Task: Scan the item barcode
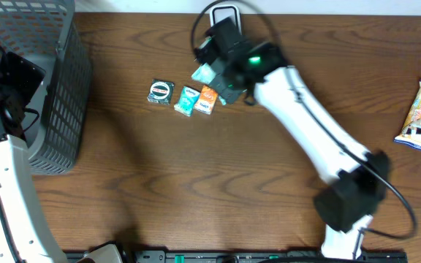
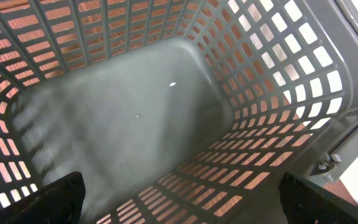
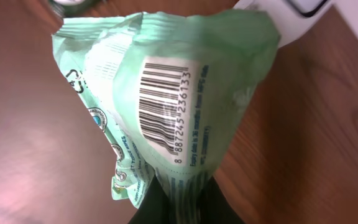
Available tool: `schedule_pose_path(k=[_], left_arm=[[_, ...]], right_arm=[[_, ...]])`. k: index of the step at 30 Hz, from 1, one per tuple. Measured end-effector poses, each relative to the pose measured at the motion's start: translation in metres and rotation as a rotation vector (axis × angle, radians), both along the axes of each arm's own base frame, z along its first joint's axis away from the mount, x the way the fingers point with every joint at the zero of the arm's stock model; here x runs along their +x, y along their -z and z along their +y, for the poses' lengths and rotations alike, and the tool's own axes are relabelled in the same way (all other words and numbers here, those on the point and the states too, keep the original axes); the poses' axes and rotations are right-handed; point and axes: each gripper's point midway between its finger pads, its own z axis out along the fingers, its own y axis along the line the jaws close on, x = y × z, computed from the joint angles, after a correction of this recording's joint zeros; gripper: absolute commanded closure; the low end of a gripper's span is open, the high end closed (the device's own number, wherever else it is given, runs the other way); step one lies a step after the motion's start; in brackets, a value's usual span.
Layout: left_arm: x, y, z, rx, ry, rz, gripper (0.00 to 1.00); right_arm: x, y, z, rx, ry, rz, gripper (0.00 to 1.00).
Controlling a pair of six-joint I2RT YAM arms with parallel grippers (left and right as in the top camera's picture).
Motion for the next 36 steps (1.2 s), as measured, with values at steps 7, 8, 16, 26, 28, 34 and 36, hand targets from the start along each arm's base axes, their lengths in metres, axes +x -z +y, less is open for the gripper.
schedule_pose_path(k=[7, 8, 16, 26, 28, 34, 36], left_arm=[[0.000, 0.000, 0.000, 0.000, 0.000, 0.000, 0.02], [0.000, 0.000, 0.000, 0.000, 0.000, 0.000, 0.02], [0.000, 0.000, 0.000, 0.000, 0.000, 0.000, 0.02], [0.000, 0.000, 0.000, 0.000, 0.000, 0.000, 0.02], [0.000, 0.000, 0.000, 0.000, 0.000, 0.000, 0.02], [0.000, 0.000, 0.000, 0.000, 0.000, 0.000, 0.02], [0.000, 0.000, 0.000, 0.000, 0.000, 0.000, 0.03]], right_arm=[[-0.010, -0.048, -0.029, 0.190, -0.039, 0.036, 0.99], [-0.010, -0.049, -0.030, 0.209, -0.054, 0.044, 0.99], [-0.011, -0.053, -0.022, 0.289, -0.154, 0.054, 0.99], [-0.003, -0.062, -0.014, 0.314, -0.203, -0.002, 0.99], [-0.003, -0.062, -0.013, 0.315, -0.204, -0.002, 0.99], [-0.002, -0.062, -0.013, 0.316, -0.204, -0.005, 0.99], [-0.002, -0.062, -0.013, 0.316, -0.205, -0.005, 0.99]])
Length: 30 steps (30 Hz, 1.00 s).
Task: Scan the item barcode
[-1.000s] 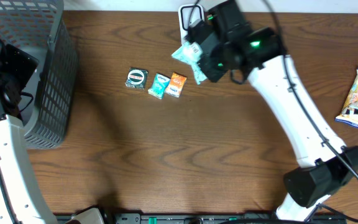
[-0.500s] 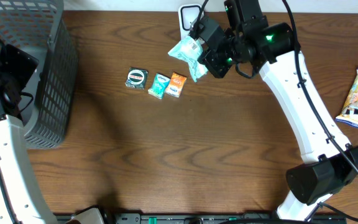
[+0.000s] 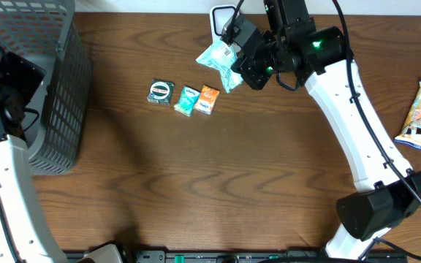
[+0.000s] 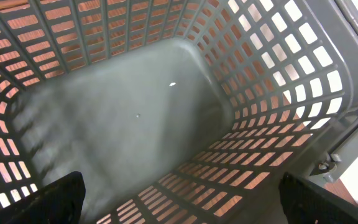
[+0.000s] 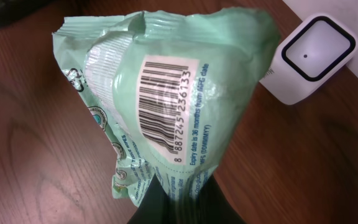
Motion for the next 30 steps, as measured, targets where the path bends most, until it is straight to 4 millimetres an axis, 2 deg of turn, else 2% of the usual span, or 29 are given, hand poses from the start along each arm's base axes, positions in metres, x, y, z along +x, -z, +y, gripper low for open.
schedule_pose_path(k=[11, 14, 15, 16, 17, 19, 23, 28, 30], left_arm=[[0.000, 0.000, 0.000, 0.000, 0.000, 0.000, 0.02], [0.000, 0.000, 0.000, 0.000, 0.000, 0.000, 0.02], [0.000, 0.000, 0.000, 0.000, 0.000, -0.001, 0.02], [0.000, 0.000, 0.000, 0.000, 0.000, 0.000, 0.02], [0.000, 0.000, 0.000, 0.000, 0.000, 0.000, 0.02], [0.000, 0.000, 0.000, 0.000, 0.000, -0.001, 0.02], [0.000, 0.000, 0.000, 0.000, 0.000, 0.001, 0.02], [0.000, 0.000, 0.000, 0.000, 0.001, 0.000, 0.03], [0.000, 0.000, 0.000, 0.000, 0.000, 0.000, 0.02]], right_arm=[[0.001, 0.000, 0.000, 0.001, 0.001, -0.002, 0.99], [0.012, 0.009, -0.003, -0.020, 0.043, -0.029, 0.99], [0.018, 0.016, -0.006, -0.040, 0.075, -0.040, 0.99], [0.027, 0.032, -0.014, -0.085, 0.142, -0.053, 0.99], [0.028, 0.037, -0.017, -0.101, 0.160, -0.053, 0.99], [0.037, 0.063, -0.032, -0.179, 0.261, -0.068, 0.99], [0.042, 0.108, -0.064, -0.340, 0.442, -0.102, 0.99], [0.040, 0.139, -0.103, -0.501, 0.641, -0.178, 0.99], [0.034, 0.149, -0.112, -0.535, 0.678, -0.177, 0.97]])
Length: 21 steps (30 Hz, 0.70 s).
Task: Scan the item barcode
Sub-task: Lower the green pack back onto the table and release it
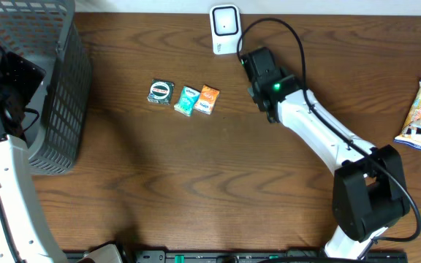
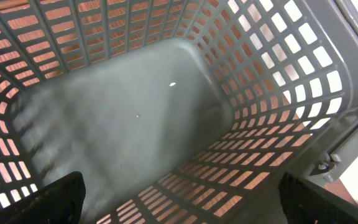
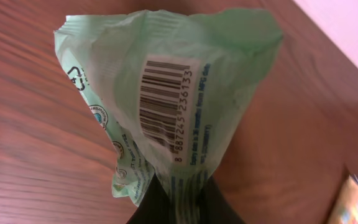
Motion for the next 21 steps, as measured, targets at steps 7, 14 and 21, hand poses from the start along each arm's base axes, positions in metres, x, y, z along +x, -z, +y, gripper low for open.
schedule_pose_path(k=[7, 14, 21], left_arm=[[0.000, 0.000, 0.000, 0.000, 0.000, 0.000, 0.02], [0.000, 0.000, 0.000, 0.000, 0.000, 0.000, 0.02], [0.000, 0.000, 0.000, 0.000, 0.000, 0.000, 0.02]], right_arm=[[-0.025, 0.038, 0.006, 0.075, -0.011, 0.107, 0.90], [-0.035, 0.050, 0.017, 0.168, -0.003, 0.151, 0.70], [-0.030, 0.050, 0.023, 0.205, -0.005, 0.128, 0.51]])
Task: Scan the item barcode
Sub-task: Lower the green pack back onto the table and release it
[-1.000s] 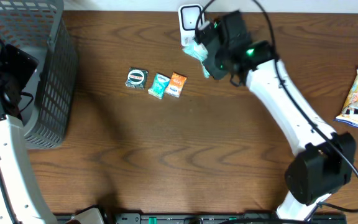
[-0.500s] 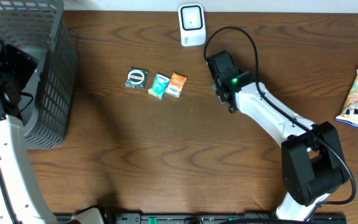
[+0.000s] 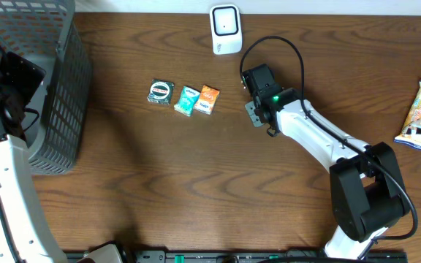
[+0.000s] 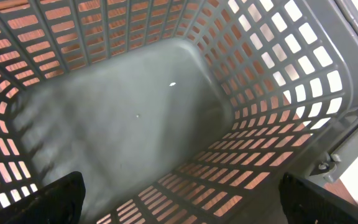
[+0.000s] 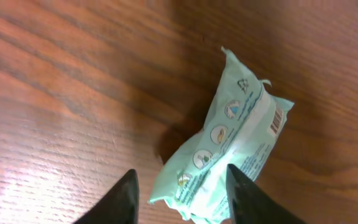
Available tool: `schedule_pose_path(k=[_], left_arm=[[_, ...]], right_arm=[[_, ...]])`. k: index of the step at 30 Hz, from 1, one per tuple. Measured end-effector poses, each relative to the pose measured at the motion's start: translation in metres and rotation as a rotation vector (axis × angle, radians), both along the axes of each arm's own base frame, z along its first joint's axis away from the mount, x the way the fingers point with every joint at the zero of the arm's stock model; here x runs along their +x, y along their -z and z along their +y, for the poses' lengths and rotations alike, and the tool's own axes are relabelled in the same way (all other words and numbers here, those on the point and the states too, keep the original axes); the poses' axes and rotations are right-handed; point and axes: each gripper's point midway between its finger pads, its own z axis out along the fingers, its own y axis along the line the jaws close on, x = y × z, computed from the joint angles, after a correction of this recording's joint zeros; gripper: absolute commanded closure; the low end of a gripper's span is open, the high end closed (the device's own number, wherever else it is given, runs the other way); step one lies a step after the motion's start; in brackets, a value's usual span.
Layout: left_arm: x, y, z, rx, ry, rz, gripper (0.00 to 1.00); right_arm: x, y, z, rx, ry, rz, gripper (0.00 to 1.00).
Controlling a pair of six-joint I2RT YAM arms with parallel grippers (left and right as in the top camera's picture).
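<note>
A pale green wipes packet [image 5: 229, 155] lies flat on the brown table, its barcode strip at its right end. My right gripper [image 5: 180, 173] is open just above it, and the packet's lower end reaches in between the two dark fingers. In the overhead view the right gripper [image 3: 257, 86] covers the packet. It sits right of the small packets and in front of the white scanner [image 3: 226, 29] at the back edge. My left gripper [image 4: 182, 190] is open over the inside of the grey basket [image 4: 135, 106], holding nothing.
Three small packets, dark [image 3: 161, 92], teal [image 3: 188, 100] and orange [image 3: 207, 98], lie in a row mid-table. The grey basket [image 3: 57, 95] stands at the far left. A snack bag lies at the right edge.
My right gripper was shut on the green packet, holding it up off the table. Now it is open and the packet lies on the wood beneath it. The left arm has not moved.
My right gripper held the green packet close to the scanner with its barcode towards the wrist camera. Then it held it a little off the scanner. Later it held it over the table right of the small packets. Now the packet lies there, let go.
</note>
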Motion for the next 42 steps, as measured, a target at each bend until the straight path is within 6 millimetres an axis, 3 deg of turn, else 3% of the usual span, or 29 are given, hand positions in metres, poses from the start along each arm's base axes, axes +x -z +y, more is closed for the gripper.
schedule_pose_path(k=[10, 17, 19, 24, 26, 27, 29, 38, 42], left_arm=[[0.000, 0.000, 0.000, 0.000, 0.000, 0.000, 0.02], [0.000, 0.000, 0.000, 0.000, 0.000, 0.000, 0.02], [0.000, 0.000, 0.000, 0.000, 0.000, 0.000, 0.02], [0.000, 0.000, 0.000, 0.000, 0.000, 0.000, 0.02], [0.000, 0.000, 0.000, 0.000, 0.000, 0.000, 0.02], [0.000, 0.000, 0.000, 0.000, 0.000, 0.000, 0.02], [0.000, 0.000, 0.000, 0.000, 0.000, 0.000, 0.02], [0.000, 0.000, 0.000, 0.000, 0.000, 0.000, 0.02], [0.000, 0.000, 0.000, 0.000, 0.000, 0.000, 0.02]], right_arm=[[0.007, 0.001, -0.002, 0.028, 0.079, -0.035, 0.42], [0.013, 0.049, -0.028, -0.022, 0.234, 0.001, 0.36], [0.016, 0.048, -0.038, -0.037, 0.287, -0.023, 0.37], [0.018, 0.048, -0.054, -0.060, 0.354, -0.042, 0.62], [0.018, 0.047, -0.057, -0.062, 0.370, -0.048, 0.68], [0.019, 0.047, -0.058, -0.062, 0.374, -0.050, 0.83], [0.019, 0.047, -0.058, -0.063, 0.380, -0.054, 0.99], [0.020, 0.045, -0.054, -0.007, 0.377, -0.023, 0.99], [0.020, 0.034, -0.023, 0.166, 0.304, 0.036, 0.99]])
